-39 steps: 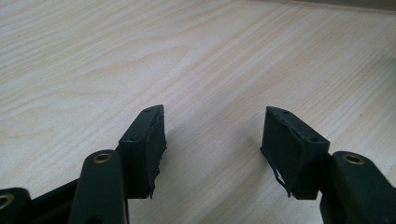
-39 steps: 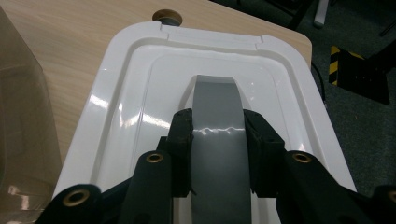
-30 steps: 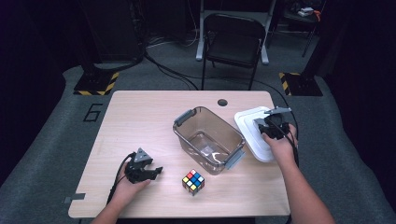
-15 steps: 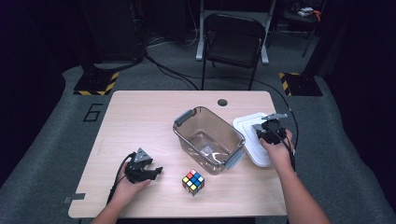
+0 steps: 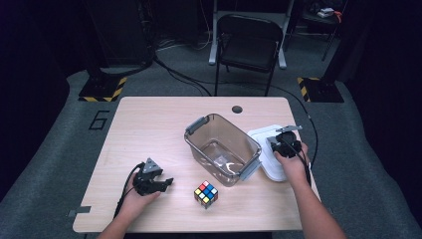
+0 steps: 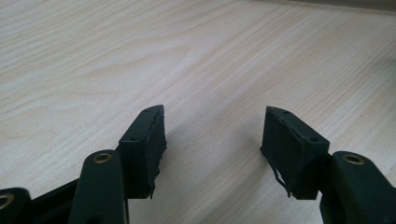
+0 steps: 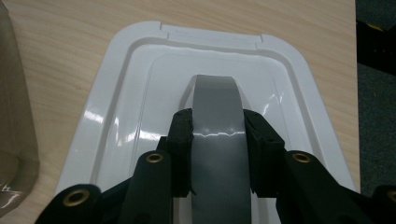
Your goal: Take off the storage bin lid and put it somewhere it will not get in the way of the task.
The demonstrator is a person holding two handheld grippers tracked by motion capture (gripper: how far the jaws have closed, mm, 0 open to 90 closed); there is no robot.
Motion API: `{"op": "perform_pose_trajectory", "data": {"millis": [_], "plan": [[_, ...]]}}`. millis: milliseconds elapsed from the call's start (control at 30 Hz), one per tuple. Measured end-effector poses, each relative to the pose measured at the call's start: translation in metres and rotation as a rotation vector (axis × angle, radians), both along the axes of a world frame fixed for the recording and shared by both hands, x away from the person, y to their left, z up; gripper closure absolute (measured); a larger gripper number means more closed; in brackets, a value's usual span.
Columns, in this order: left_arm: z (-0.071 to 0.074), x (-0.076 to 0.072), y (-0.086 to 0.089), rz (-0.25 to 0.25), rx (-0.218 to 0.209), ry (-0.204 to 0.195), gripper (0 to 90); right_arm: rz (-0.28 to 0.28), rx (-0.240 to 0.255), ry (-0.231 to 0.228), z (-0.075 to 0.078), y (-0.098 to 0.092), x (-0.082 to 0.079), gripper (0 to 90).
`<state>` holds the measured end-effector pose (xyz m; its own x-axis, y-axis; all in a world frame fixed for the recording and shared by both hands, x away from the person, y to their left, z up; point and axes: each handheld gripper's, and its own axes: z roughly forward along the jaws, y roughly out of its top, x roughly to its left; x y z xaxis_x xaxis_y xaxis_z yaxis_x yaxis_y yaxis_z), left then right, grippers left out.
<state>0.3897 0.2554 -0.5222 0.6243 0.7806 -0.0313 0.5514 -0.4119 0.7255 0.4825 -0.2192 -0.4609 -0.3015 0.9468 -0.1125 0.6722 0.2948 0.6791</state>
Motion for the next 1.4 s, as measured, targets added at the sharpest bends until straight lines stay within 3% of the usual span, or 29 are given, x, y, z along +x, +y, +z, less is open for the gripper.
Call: {"op": "perform_pose_trajectory", "data": {"millis": [267, 1033, 1400], "plan": [[0.0, 0.0, 0.0, 0.003, -0.006, 0.003, 39.6, 0.008, -0.018, 0.01, -0.004, 0.003, 0.001, 66.5], [0.0, 0.0, 0.0, 0.001, 0.0, -0.001, 39.6, -0.015, -0.012, 0.049, -0.02, 0.0, 0.001, 66.2], [0.0, 0.0, 0.0, -0.004, 0.001, 0.007, 39.6, -0.005, 0.019, 0.017, -0.009, 0.002, -0.01, 57.1]]}}
